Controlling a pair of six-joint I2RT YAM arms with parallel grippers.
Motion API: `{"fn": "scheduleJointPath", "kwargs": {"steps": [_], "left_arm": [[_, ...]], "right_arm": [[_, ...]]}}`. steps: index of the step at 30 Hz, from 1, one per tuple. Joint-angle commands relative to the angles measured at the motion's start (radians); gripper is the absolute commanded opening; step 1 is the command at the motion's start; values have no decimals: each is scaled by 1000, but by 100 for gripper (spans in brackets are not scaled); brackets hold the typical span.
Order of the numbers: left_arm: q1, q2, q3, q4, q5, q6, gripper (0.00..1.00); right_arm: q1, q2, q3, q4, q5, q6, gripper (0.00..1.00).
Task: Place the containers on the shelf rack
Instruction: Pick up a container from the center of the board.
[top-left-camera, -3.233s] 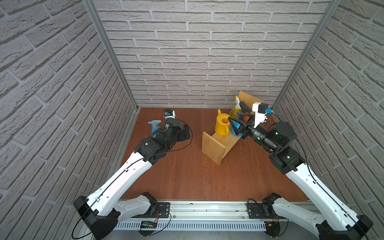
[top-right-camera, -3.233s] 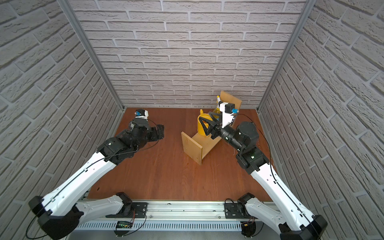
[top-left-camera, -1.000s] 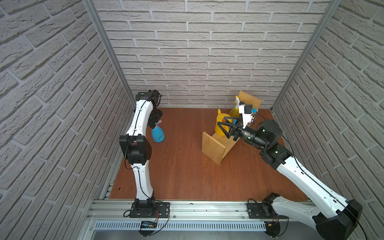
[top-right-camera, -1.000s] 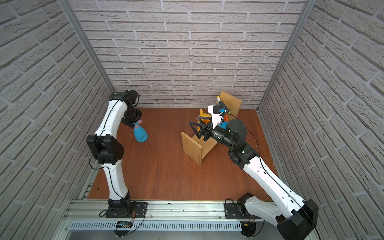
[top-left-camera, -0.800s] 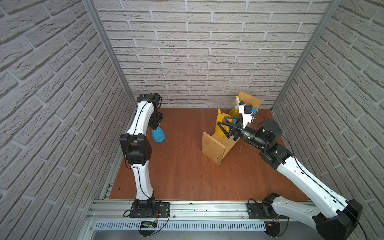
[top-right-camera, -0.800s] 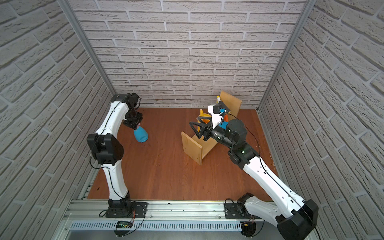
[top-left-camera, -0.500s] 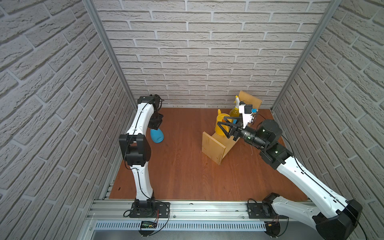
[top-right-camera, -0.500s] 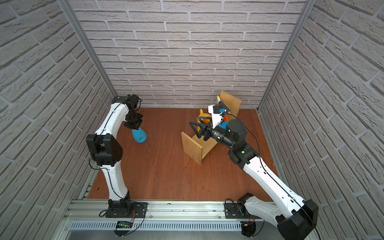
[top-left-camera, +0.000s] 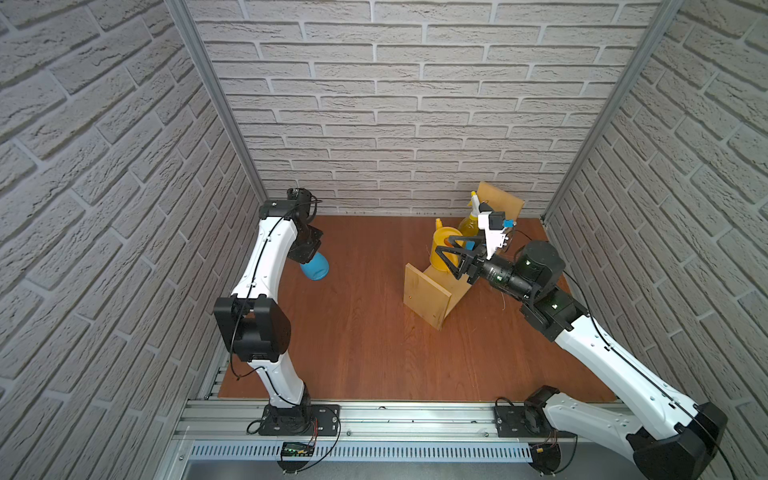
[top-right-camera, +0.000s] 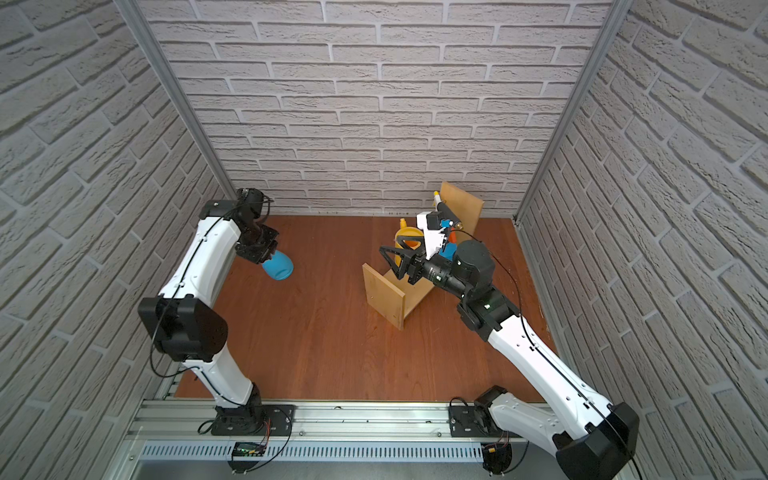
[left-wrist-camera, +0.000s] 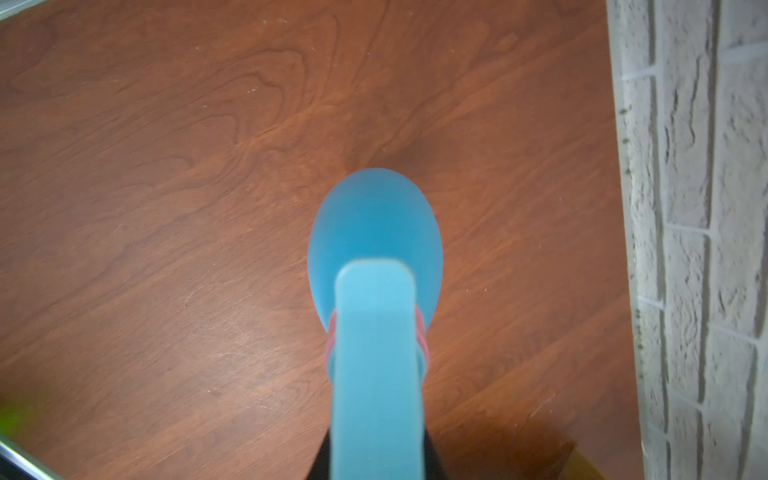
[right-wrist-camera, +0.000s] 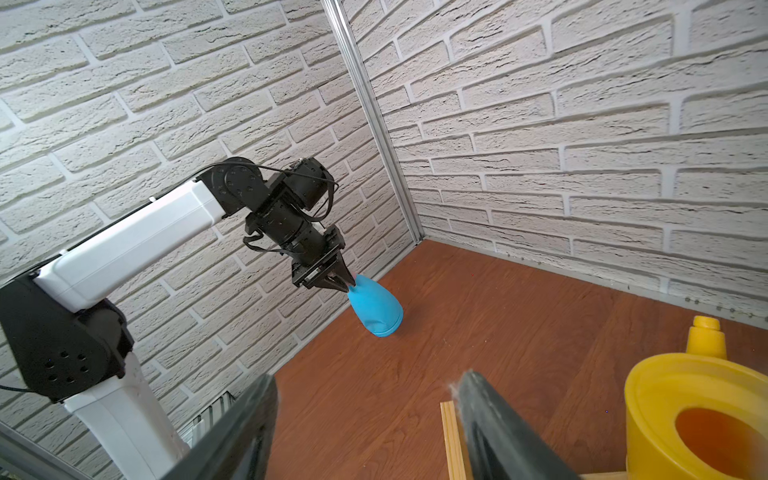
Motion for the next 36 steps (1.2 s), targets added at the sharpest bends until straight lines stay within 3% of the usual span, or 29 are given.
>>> {"fn": "scheduleJointPath", "kwargs": {"steps": [1,5,10,16,25,29,33,36], "left_arm": [[-23,-100,-66,145,109,216,0],[-55,-197,-186,215,224,516,0],[-70,-288,-318,204,407,805,0],[-156,-353,-366,82,466,1223,0],[-256,-625,-504,-57,635,1980,0],[-274,-691,-515,-45,663,2036,0],[-336,-679,-503,-74,621,2047,0],[-360,-651,-483,-94,625,2044,0]], "right_arm": [[6,-40,-18,-6,20,-49,74],[4,-57,-25,-59,41,-96,75],[5,-54,-26,-104,29,-138,75],[4,-34,-18,-121,-16,-209,75],[7,42,59,-246,-318,-408,76],[44,100,114,-351,-442,-471,76],[152,154,172,-459,-453,-588,76],[208,184,196,-436,-437,-579,76]]}}
